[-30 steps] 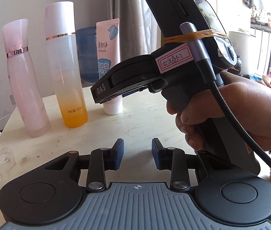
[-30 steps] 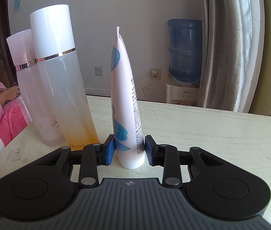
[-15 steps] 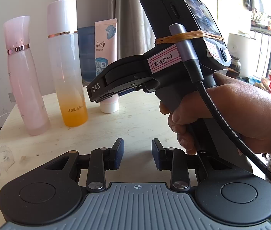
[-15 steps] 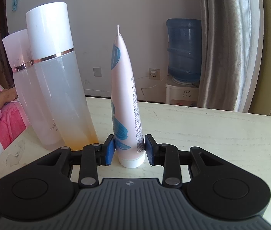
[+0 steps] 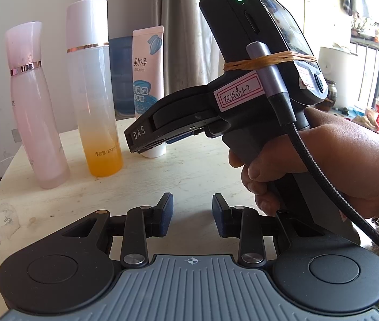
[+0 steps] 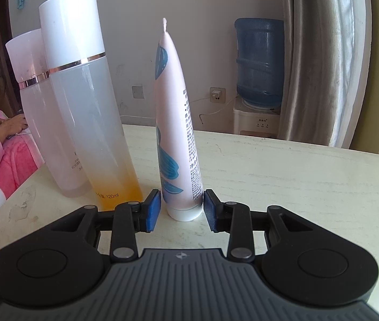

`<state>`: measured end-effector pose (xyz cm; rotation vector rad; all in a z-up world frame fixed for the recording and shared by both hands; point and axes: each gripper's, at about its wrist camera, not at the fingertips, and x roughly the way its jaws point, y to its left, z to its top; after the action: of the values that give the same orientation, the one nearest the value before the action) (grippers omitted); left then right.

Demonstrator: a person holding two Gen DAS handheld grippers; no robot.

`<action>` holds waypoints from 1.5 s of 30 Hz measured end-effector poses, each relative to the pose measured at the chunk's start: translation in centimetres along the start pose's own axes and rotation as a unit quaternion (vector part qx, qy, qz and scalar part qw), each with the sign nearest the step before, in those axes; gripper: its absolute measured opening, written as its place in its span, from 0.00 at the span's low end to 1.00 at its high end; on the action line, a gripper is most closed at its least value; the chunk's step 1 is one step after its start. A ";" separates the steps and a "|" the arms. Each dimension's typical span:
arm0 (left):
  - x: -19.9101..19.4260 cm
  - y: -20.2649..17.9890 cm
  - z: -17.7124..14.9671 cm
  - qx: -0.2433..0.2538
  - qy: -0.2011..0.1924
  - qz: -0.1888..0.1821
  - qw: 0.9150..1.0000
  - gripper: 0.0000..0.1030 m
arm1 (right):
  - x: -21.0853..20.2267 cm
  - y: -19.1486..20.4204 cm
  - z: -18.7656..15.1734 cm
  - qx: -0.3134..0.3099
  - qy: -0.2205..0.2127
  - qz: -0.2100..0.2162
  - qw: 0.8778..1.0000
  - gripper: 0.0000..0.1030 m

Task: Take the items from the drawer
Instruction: 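Pull both tools back and lower them toward the open drawer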

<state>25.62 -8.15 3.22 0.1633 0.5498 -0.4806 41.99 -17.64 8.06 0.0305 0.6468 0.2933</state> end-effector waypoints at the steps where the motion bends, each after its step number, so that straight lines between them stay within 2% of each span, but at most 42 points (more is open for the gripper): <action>1: 0.1 0.0 0.0 0.000 0.000 0.000 1.000 0.33 | -0.2 0.0 0.0 -0.001 0.000 0.000 1.000 0.36; 4: 0.2 0.0 0.0 -0.002 0.000 0.001 1.000 0.33 | -0.8 0.0 -0.1 -0.003 0.001 0.002 1.000 0.40; 6: 0.2 0.1 -0.1 -0.004 0.000 0.004 1.000 0.34 | -1.4 -0.1 -0.3 -0.004 0.002 0.002 1.000 0.48; 11: -0.4 0.1 -0.6 -0.005 0.003 0.010 1.000 0.34 | -4.2 -1.1 -1.4 0.004 -0.002 0.005 1.000 0.50; 17: -2.7 0.4 -1.7 -0.026 0.013 0.006 1.000 0.34 | -9.7 -2.5 -3.6 0.018 -0.021 0.020 0.999 0.54; 21: -4.5 0.6 -2.3 -0.043 0.017 -0.002 0.999 0.34 | -13.6 -2.7 -6.0 0.026 -0.026 0.035 0.999 0.55; 25: -8.1 -0.8 -3.3 -0.031 0.021 0.008 0.999 0.35 | -17.0 -2.6 -8.7 0.042 -0.030 0.050 0.997 0.56; 31: -10.3 -2.6 -4.0 -0.028 0.031 0.015 0.999 0.37 | -20.9 -2.8 -12.2 0.070 -0.031 0.062 0.995 0.56; 40: -13.5 -3.4 -6.9 -0.060 0.060 0.017 0.996 0.37 | -25.7 -4.1 -16.8 0.121 -0.032 0.062 0.990 0.56; 45: -14.0 -3.8 -9.1 -0.094 0.088 0.006 0.992 0.39 | -27.6 -4.4 -19.8 0.146 -0.023 0.058 0.987 0.58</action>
<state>9.16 -3.49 3.01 0.0286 0.7625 -0.4014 10.40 -30.76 7.97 0.3548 0.6390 0.3071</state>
